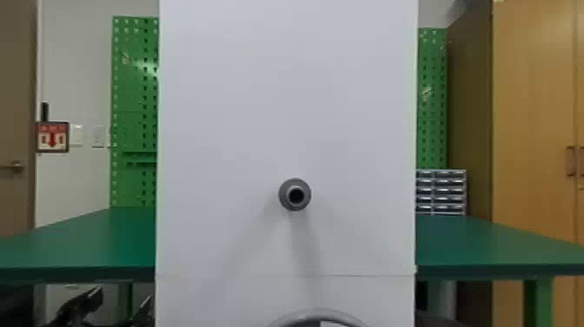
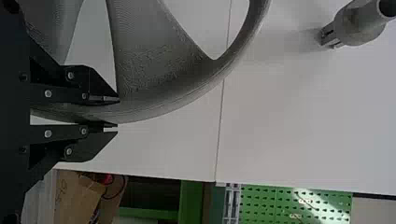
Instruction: Hold the wheel and insert it
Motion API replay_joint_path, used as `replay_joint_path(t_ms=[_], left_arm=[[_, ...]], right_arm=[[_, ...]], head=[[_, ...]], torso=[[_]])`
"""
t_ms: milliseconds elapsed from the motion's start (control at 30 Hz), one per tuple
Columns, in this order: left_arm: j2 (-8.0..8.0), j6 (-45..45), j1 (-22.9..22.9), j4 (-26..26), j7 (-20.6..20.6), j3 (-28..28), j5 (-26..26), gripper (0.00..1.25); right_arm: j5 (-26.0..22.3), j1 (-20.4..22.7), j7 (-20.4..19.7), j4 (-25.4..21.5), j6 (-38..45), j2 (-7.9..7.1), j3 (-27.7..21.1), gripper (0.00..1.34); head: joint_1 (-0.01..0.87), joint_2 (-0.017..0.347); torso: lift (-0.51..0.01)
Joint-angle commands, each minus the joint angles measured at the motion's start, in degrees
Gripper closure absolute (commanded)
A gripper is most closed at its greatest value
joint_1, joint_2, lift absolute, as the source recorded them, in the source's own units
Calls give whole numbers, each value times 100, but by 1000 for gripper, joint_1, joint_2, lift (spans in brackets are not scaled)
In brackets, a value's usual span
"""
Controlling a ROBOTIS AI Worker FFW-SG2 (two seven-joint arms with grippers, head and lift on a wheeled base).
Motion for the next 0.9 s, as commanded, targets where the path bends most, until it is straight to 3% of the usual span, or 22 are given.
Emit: replay_joint_path(t_ms=[0, 233, 500, 867], left_arm=[[2, 51, 1, 0, 0, 18, 38, 509], [2, 59, -8, 0, 0, 27, 47, 509], [2, 68, -17, 0, 0, 27, 38, 509], [2, 68, -17, -9, 0, 27, 20, 509]], right_arm=[[65, -70, 9, -306, 229, 39, 51, 1184], [171, -210, 9, -745, 686, -5, 209, 1184], [329, -351, 9, -1246, 1011, 56, 315, 1184], [311, -632, 9, -2116, 2426, 61, 394, 1184]], head=[[0, 0], [0, 0], [0, 0], [0, 0]], torso=[[-499], [-499], [-499], [-499]])
